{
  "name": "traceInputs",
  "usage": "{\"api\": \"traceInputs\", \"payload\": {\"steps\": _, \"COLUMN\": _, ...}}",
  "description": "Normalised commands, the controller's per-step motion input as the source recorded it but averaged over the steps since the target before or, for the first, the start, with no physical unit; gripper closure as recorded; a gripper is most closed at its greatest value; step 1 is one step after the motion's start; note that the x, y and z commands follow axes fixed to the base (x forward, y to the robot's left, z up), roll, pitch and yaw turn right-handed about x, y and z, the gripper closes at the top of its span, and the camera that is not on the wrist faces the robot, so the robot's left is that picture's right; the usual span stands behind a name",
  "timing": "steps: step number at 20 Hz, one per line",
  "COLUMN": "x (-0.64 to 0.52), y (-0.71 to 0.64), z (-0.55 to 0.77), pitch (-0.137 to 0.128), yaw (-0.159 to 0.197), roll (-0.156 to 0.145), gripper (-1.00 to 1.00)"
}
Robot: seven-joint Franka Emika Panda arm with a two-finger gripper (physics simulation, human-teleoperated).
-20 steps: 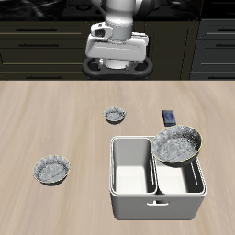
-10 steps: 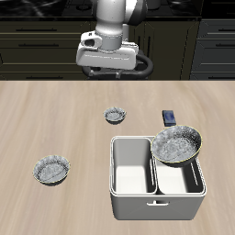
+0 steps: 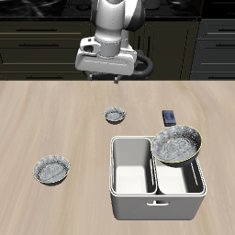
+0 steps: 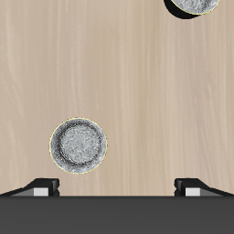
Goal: Place the largest bowl in the left side of the drainer and place the smallest bowl in the right side
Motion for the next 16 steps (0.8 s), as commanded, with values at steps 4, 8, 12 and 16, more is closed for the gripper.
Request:
{"api": "traceInputs", "payload": {"steps": 4, "x": 0.03, "y": -0.02, "z": -0.1, "pitch": 0.02, "yaw": -0.02, "roll": -0.015, "gripper": -1.0}}
{"api": "traceInputs", "payload": {"steps": 8, "x": 0.03, "y": -0.03, "z": -0.12, "pitch": 0.01, "yaw": -0.005, "roll": 0.0, "gripper": -1.0}}
{"api": "traceInputs", "payload": {"steps": 12, "x": 0.08, "y": 0.01, "z": -0.3, "pitch": 0.042, "yaw": -0.013, "roll": -0.004, "gripper": -1.0}}
{"api": "traceInputs", "payload": {"steps": 16, "x": 0.05, "y": 0.0, "z": -0.25, "pitch": 0.032, "yaw": -0.001, "roll": 0.0, "gripper": -1.0}}
